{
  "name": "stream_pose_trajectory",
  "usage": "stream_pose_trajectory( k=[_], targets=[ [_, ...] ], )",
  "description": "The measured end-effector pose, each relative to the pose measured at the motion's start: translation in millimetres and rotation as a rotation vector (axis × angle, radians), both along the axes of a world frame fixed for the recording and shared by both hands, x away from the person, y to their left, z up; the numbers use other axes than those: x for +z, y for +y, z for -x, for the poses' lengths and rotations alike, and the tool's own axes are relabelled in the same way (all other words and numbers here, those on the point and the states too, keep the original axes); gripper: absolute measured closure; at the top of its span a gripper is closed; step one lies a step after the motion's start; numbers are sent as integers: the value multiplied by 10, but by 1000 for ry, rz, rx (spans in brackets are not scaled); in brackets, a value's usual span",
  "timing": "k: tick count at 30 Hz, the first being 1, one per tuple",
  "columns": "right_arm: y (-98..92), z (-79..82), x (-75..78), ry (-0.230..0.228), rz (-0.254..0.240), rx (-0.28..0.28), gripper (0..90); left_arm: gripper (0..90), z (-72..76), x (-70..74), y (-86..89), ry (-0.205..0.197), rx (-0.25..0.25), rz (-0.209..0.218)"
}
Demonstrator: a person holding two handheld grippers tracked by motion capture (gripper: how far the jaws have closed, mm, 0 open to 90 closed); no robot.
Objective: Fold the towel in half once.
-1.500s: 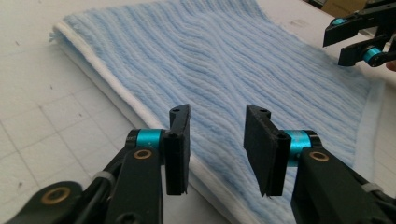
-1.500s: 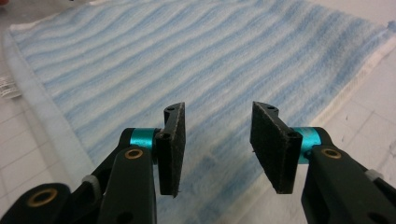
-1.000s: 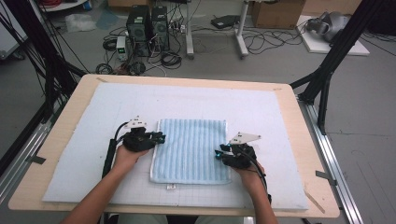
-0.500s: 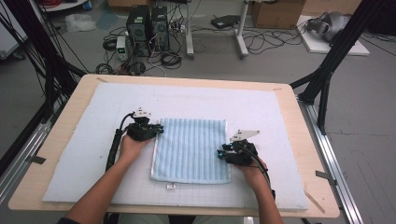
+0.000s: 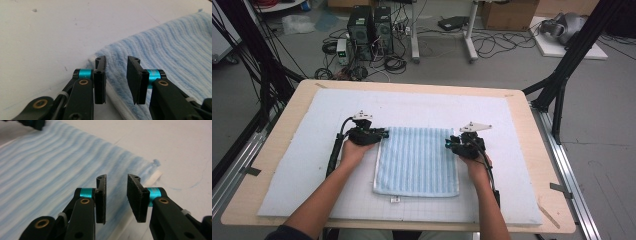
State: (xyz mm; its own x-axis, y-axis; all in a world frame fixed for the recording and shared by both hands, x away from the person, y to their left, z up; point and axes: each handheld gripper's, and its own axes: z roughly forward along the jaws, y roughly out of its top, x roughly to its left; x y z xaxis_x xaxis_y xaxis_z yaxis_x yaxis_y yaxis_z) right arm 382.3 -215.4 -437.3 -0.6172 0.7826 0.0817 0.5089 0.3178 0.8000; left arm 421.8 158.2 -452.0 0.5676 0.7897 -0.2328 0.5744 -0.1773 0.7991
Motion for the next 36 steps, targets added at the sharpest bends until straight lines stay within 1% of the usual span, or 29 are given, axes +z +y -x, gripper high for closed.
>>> stream_pose_trajectory(
  k=[1,2,4,5,6,7,9,11,12,13,14,15,17,19,20,22,23,24,25,27,29,31,32,35,36],
  targets=[
    [20,-81,-28,7,12,-8,702,706,-7,-3,-1,5,6,-1],
    [34,-123,-44,13,26,-21,704,714,-11,-3,-6,6,10,-1],
    [50,-225,-91,44,72,-48,705,723,-7,2,-15,-3,7,-32],
    [40,-255,-99,49,60,-58,713,728,-2,3,-28,-12,9,-43],
    [34,-274,-96,47,64,-74,715,729,2,3,-39,-17,11,-47],
    [43,-277,-83,42,91,-93,713,729,3,4,-39,-17,10,-49],
    [39,-277,-76,38,101,-94,701,725,2,6,-27,-14,11,-52],
    [27,-253,-50,40,106,-96,672,678,4,15,-5,-2,18,-50],
    [20,-242,-38,40,96,-92,659,650,6,20,14,12,20,-43],
    [9,-227,-17,37,85,-83,649,642,12,27,40,21,12,-19],
    [3,-200,12,30,82,-82,635,632,32,44,66,10,8,9],
    [-8,-163,47,13,66,-73,622,611,50,62,83,-1,3,24],
    [-26,-102,91,-16,51,-63,581,579,102,112,134,-32,-12,75],
    [-55,-23,124,-42,37,-49,506,525,165,156,185,-68,-33,122],
    [-71,20,135,-51,29,-50,455,501,198,175,210,-77,-46,141],
    [-114,107,145,-47,1,-55,362,397,251,208,253,-91,-71,165],
    [-138,143,146,-46,-11,-47,326,338,277,223,270,-105,-77,178],
    [-155,185,147,-45,-17,-49,280,294,309,237,290,-127,-82,187],
    [-171,231,149,-52,-10,-54,245,256,335,251,311,-139,-86,191],
    [-203,313,152,-67,-13,-54,204,181,380,268,346,-157,-101,203],
    [-235,378,164,-90,-24,-58,176,179,411,289,371,-173,-110,208],
    [-264,430,194,-110,-42,-67,117,179,448,310,392,-189,-117,223],
    [-279,453,213,-126,-53,-75,114,179,475,319,402,-200,-123,223],
    [-322,555,272,-177,-73,-73,114,179,572,338,402,-230,-134,227],
    [-330,577,284,-183,-73,-71,114,179,599,348,399,-240,-142,223]
  ],
)
